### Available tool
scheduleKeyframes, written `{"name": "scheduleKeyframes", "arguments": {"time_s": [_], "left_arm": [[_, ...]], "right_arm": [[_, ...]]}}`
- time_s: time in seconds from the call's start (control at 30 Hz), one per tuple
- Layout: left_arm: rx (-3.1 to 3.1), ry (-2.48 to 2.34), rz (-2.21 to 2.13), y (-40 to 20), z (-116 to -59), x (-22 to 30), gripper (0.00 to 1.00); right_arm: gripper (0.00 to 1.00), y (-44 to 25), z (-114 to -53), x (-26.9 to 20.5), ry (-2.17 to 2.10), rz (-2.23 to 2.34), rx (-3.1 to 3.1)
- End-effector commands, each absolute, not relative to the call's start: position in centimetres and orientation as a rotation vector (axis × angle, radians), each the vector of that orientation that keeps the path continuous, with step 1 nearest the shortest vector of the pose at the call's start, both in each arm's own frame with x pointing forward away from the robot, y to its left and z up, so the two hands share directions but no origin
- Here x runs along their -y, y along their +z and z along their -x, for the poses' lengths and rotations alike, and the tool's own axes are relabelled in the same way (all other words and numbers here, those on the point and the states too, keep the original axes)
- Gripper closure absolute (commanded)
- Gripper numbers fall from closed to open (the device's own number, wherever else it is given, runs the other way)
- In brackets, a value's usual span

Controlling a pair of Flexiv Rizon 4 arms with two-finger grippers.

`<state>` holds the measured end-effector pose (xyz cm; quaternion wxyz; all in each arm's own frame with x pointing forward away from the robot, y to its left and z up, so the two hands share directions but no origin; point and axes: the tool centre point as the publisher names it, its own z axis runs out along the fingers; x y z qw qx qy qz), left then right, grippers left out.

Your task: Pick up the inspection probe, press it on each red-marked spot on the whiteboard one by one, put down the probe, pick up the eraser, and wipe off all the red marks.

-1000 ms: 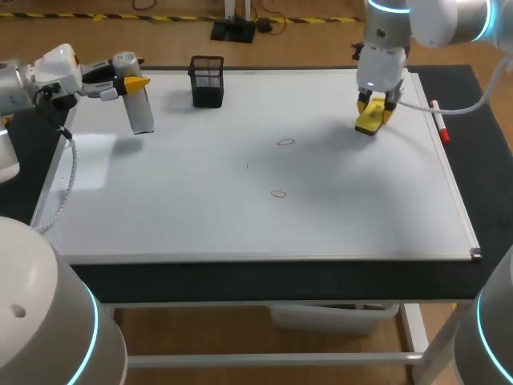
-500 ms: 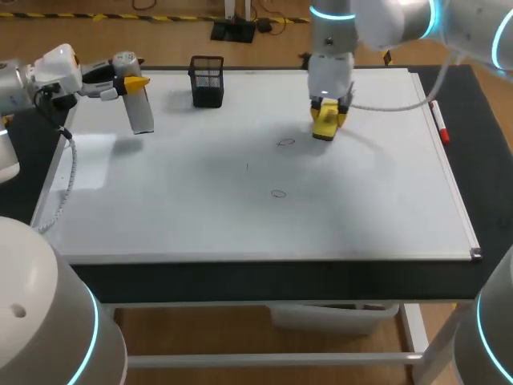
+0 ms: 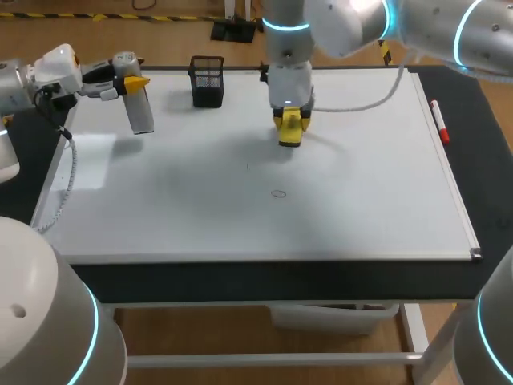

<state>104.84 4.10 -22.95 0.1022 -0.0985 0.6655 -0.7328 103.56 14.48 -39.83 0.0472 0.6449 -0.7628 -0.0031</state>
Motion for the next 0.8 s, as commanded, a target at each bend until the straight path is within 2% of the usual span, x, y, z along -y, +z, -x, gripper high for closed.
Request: {"name": "scheduleKeyframes", "arguments": {"time_s": [0.03,0.4,0.8], "left_arm": [[-1.961,-2.160,0.292,-22.9,-104.7,-4.0,1.00],[-1.961,-2.160,0.292,-22.9,-104.7,-4.0,1.00],[-1.961,-2.160,0.292,-22.9,-104.7,-4.0,1.00]], "right_arm": [[1.00,-39.8,-103.6,-16.3,0.022,-1.989,2.293],[1.00,-40.4,-102.6,-18.8,0.001,-2.092,2.219],[1.00,-40.9,-102.4,-19.4,-0.045,-2.129,2.226]]}}
